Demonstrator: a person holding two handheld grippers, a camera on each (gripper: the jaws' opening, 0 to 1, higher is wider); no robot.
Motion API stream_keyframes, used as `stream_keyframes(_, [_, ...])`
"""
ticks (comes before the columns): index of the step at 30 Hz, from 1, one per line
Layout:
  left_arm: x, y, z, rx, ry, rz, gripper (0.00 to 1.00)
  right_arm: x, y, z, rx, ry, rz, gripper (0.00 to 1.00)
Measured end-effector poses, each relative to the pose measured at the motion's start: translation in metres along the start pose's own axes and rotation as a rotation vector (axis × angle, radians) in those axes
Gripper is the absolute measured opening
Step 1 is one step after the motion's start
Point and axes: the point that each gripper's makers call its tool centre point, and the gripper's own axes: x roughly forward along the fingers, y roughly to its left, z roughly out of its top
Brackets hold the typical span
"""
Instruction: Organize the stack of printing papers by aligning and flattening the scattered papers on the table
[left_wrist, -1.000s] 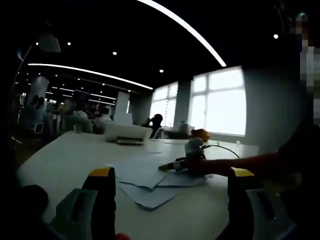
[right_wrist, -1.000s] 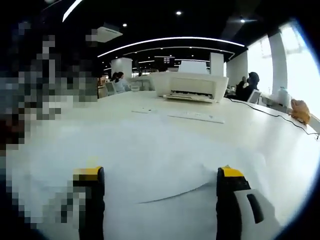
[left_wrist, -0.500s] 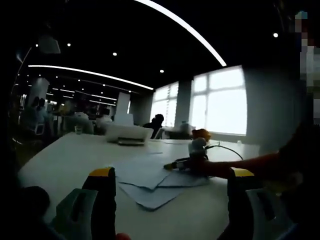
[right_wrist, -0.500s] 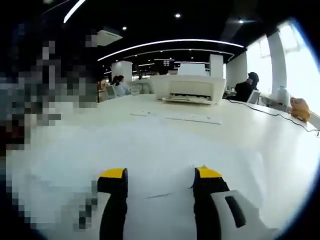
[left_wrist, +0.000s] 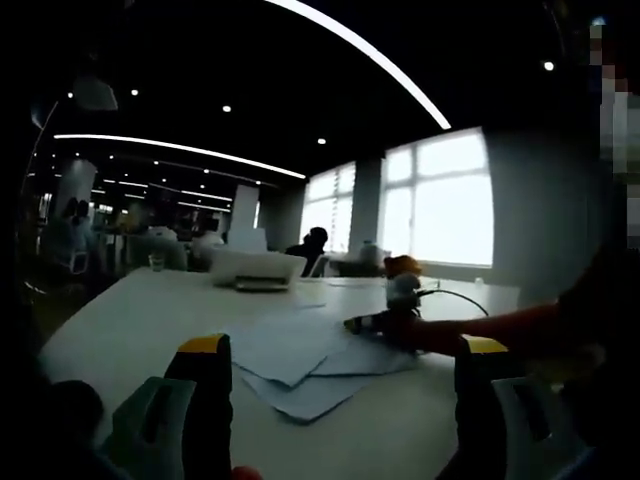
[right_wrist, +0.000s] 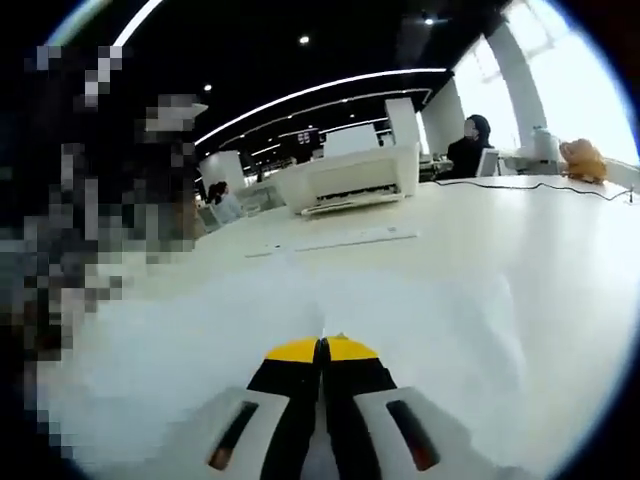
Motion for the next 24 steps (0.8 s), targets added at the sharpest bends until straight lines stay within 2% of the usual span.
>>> stream_keyframes(4, [-0.002, 0.003, 0.001, -0.005, -0.006, 0.008, 0.95, -0.004, 0.003, 0.000, 0.007, -0.004, 0.002, 0.00])
stream_keyframes(10, [-0.003, 0.005, -0.001, -0.003, 0.003, 0.015, 0.95, -0.009, 0.006, 0.007, -0.013, -0.056, 0.007, 0.00])
stream_keyframes(18, [-0.004, 0.006, 0.001, -0.005, -0.001, 0.021, 0.95, -0.015, 0.004, 0.020, 0.075, -0.138, 0.067, 0.00])
stream_keyframes(24, [-0.005, 0.006, 0.003, 0.000, -0.002, 0.025, 0.95, -0.014, 0.006, 0.023, 0.087, -0.152, 0.088, 0.00])
